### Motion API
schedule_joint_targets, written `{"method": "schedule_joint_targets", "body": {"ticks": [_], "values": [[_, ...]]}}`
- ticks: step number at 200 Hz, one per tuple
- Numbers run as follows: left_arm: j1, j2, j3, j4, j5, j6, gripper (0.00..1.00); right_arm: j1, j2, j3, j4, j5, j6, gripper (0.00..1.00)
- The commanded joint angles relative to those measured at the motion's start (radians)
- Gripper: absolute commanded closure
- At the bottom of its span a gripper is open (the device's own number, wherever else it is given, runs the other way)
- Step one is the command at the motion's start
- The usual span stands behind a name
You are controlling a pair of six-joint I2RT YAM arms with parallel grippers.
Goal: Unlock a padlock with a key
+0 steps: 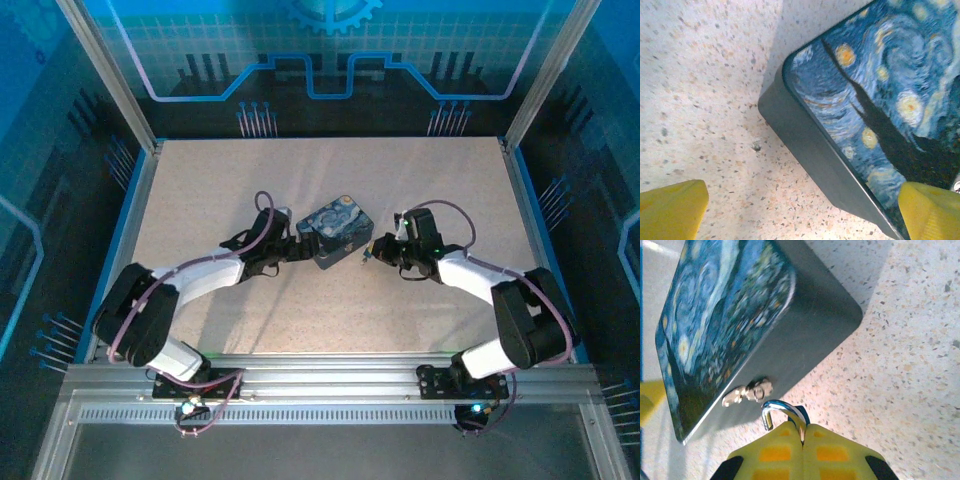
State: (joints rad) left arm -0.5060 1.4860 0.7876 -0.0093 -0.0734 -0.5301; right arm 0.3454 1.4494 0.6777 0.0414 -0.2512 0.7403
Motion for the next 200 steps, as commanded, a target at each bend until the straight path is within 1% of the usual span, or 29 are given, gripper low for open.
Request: {"method": "schedule_joint_targets", "body": {"ticks": [1,21,42,66,88,134,173,200], "values": [[0.026,-0.085,-0.021,-0.044,-0.029,0.056,0.01,-0.012,-0.054,0.024,-0.147,-0.06,-0.206,0.95],[0.051,-0.144,-0.042,-0.044,-0.014,0.059,0.01,-0.013,-0.079,0.019,-0.197,-0.13,-0.271,0.95],[0.062,-0.21,-0.067,-0.035,-0.022,0.074,0.01,-0.009,-0.109,-0.003,-0.229,-0.193,-0.304,0.96],[0.065,-0.277,-0.097,-0.014,-0.031,0.102,0.01,0.015,-0.122,-0.028,-0.268,-0.243,-0.316,0.96],[0.066,-0.319,-0.108,-0.021,-0.032,0.132,0.01,0.036,-0.115,-0.066,-0.255,-0.273,-0.303,0.96],[0.067,-0.398,-0.135,-0.056,-0.064,0.141,0.01,0.061,-0.031,-0.093,-0.221,-0.303,-0.294,0.94],[0.073,-0.449,-0.151,-0.073,-0.073,0.141,0.01,0.063,0.025,-0.098,-0.186,-0.281,-0.279,0.93],[0.076,-0.467,-0.157,-0.085,-0.079,0.143,0.01,0.061,0.049,-0.098,-0.184,-0.259,-0.274,0.9]]}}
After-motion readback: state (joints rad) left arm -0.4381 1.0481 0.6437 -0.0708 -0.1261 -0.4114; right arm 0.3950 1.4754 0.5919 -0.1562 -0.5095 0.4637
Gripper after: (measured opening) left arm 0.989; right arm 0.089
